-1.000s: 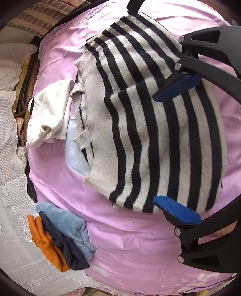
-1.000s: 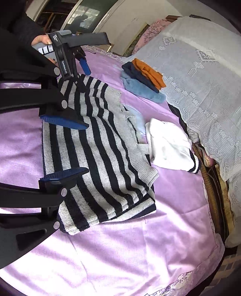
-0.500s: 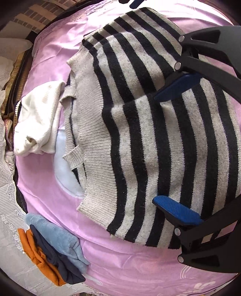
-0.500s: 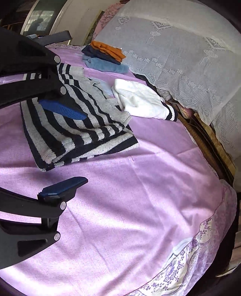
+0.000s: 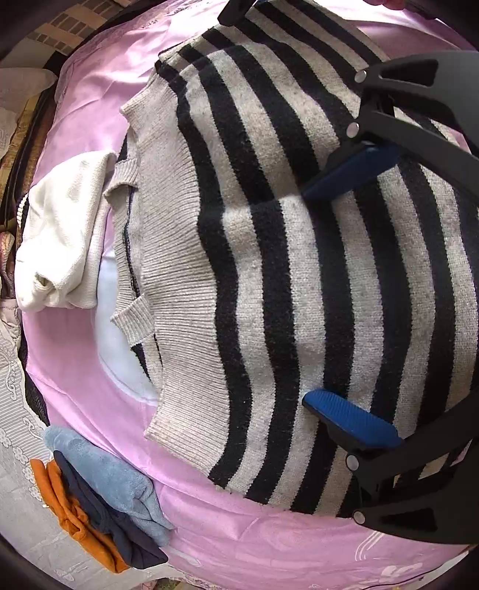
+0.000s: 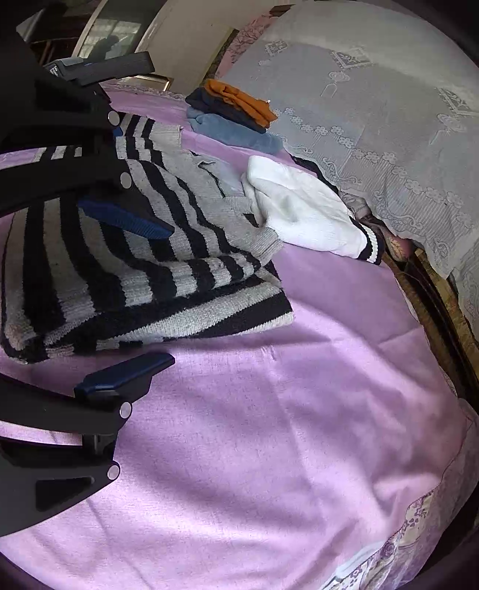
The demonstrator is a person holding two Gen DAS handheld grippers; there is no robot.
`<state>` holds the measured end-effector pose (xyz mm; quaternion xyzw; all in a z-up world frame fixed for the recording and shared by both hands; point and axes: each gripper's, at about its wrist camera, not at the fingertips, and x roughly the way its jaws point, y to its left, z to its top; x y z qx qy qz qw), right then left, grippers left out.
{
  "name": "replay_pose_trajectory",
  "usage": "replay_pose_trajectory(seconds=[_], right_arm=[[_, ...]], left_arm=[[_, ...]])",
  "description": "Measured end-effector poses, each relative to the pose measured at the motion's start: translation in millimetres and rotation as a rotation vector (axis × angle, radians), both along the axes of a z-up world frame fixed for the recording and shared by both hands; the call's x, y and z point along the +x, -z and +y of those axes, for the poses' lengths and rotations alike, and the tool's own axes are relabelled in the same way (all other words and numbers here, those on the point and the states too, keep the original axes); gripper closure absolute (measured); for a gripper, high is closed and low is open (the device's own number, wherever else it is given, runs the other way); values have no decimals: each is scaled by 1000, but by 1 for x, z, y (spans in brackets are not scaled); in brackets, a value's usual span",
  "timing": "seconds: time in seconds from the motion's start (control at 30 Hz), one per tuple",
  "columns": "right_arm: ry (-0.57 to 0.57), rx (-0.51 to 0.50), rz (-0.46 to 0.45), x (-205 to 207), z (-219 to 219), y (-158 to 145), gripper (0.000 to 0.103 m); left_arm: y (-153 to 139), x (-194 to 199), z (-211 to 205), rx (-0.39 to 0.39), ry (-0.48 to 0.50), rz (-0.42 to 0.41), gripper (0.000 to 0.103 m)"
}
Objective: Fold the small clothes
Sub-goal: 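Fold the sweater's side edge over toward the middle with the right tool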
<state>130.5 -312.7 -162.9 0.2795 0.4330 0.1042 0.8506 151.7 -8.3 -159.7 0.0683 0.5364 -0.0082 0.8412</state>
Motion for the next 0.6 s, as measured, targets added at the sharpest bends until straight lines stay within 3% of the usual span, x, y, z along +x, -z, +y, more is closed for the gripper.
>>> replay_pose_trajectory(seconds=[0.1, 0.17, 0.27, 0.33, 0.4, 0.47, 0.6], right_arm=[[-56, -43, -7, 3, 12, 1, 38], [-88, -42, 37, 7, 14, 14, 39], [-79, -7, 12, 3, 9, 18, 43], [-64, -11, 22, 2, 8, 18, 48], [-68, 6, 30, 2, 8, 18, 68], [-58, 21, 27, 1, 8, 16, 76], [-34, 34, 8, -4, 11, 1, 81]], left_arm=[[0, -4, -2, 5, -8, -7, 4], [0, -5, -2, 3, -11, -7, 4], [-1, -6, -1, -1, -12, -4, 4], [0, -5, -1, 0, -16, -6, 4], [1, -4, -1, 5, -18, -11, 4], [1, -4, -2, 7, -19, -12, 4], [-1, -6, -4, 5, -24, -12, 4]])
